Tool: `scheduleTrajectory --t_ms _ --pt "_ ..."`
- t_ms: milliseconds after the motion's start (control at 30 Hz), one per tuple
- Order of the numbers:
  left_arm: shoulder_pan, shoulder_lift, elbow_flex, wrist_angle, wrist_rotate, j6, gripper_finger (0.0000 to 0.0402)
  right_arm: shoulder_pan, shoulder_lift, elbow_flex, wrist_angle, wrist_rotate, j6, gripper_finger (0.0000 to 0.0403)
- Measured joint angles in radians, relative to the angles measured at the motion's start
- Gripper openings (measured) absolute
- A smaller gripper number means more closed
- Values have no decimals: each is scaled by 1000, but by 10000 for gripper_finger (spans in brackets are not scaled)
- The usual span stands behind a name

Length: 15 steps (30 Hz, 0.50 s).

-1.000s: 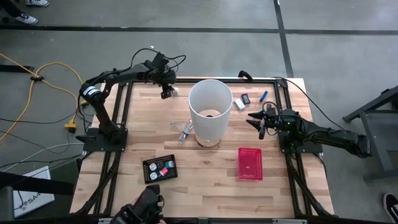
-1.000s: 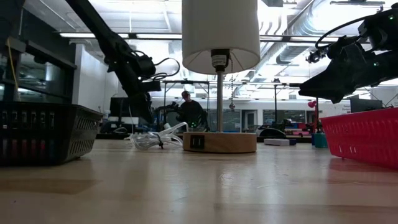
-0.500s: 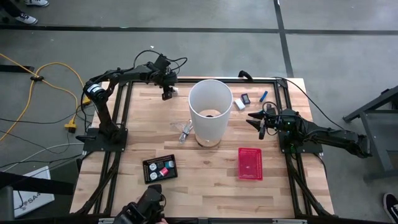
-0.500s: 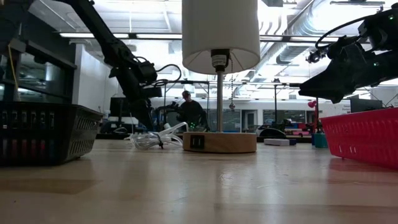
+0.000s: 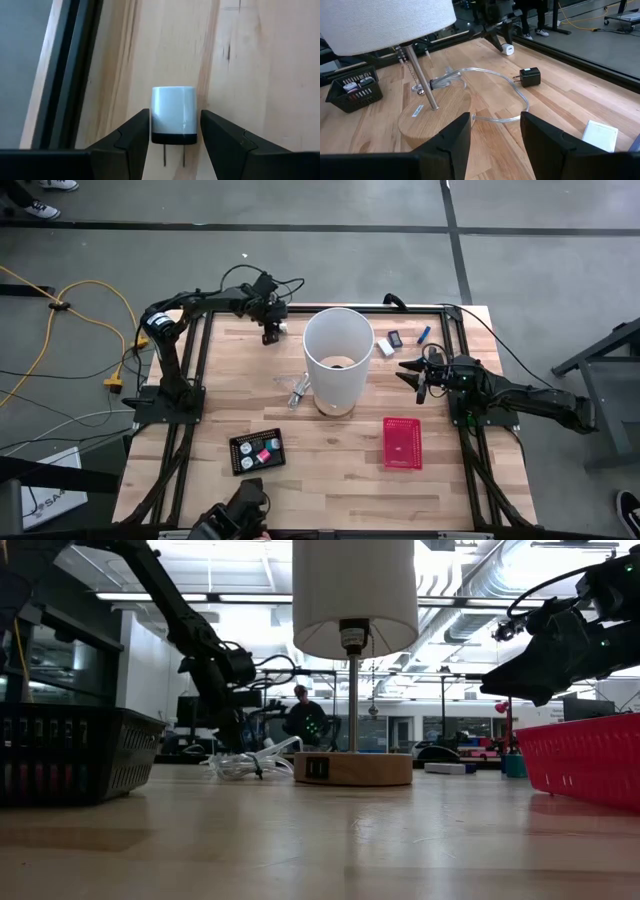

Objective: Pick & Place Office items
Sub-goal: Put the white charger adapter into the black bin

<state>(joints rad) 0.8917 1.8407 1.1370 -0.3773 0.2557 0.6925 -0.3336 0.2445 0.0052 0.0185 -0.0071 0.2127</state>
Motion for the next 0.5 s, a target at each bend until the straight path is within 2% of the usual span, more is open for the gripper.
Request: scheduleTrajectory --t_ms 500 --pt "0 4 0 1 -8 -12 168 0 0 0 0 0 0 160"
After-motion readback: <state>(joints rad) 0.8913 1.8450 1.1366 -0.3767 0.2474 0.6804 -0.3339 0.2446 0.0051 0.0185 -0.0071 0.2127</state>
